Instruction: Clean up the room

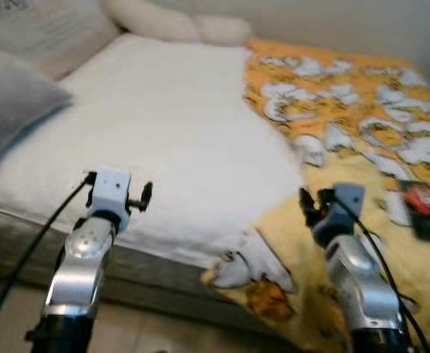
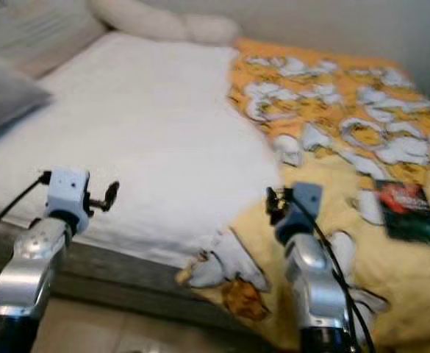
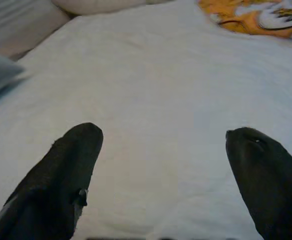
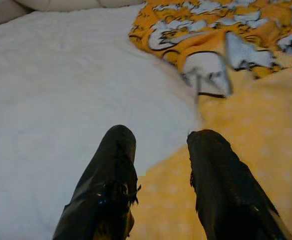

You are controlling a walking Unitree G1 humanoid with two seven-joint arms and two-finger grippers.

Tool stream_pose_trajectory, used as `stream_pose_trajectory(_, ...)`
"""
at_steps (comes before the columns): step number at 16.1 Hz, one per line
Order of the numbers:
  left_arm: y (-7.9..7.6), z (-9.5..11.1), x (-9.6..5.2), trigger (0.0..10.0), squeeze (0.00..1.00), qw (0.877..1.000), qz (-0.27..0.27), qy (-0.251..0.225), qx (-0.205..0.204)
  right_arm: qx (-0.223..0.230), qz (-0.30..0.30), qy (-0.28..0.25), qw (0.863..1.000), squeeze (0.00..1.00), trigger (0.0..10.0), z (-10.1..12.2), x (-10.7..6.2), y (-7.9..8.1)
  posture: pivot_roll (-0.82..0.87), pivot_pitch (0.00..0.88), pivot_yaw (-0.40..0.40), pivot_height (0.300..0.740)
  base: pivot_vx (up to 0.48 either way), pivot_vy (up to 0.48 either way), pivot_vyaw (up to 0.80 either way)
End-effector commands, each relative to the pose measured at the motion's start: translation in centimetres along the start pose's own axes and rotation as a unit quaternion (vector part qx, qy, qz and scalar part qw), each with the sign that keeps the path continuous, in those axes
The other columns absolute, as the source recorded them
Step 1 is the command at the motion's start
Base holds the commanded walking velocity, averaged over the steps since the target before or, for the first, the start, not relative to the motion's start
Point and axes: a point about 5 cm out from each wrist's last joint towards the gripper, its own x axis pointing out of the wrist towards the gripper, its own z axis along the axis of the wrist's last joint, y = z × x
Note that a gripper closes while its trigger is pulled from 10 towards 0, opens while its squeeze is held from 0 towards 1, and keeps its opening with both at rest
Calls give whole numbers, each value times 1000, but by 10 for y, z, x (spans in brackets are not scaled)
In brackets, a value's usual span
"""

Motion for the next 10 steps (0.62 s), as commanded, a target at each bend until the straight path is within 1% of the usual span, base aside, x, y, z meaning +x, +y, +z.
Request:
stream_pose_trajectory(1, -6, 2, 2, 10000, 1000, 1000, -8, -6, -7, -10, -12, -10, 1000, 0, 10000, 7, 2, -5, -6, 0, -21, 740, 0, -334, 0)
stream_pose_trajectory(2, -8, 2, 3, 10000, 1000, 1000, -7, -7, -20, -14, -11, -13, 1000, 0, 10000, 9, 4, -4, -12, 0, -17, 740, 0, -334, 0)
stream_pose_trajectory(3, -9, 2, 3, 10000, 1000, 1000, -6, -7, -25, -14, -11, -15, 1000, 0, 10000, 10, 5, -4, -14, 0, -16, 740, 0, -337, 0)
stream_pose_trajectory(6, -11, 2, 7, 10000, 1000, 1000, -9, -7, -24, -9, -14, -19, 1000, 0, 10000, 13, 9, -3, -24, 0, -11, 740, 0, -335, 0)
stream_pose_trajectory(8, -12, 3, 8, 10000, 1000, 1000, -13, -10, -22, -23, -7, -19, 1000, 0, 10000, 14, 10, -1, -24, 0, -11, 740, 0, -334, 0)
stream_pose_trajectory(10, -13, 5, 9, 10000, 1000, 1000, -16, -12, -20, -26, -2, -15, 1000, 0, 10000, 13, 11, 1, -22, 0, -12, 740, 0, -334, 0)
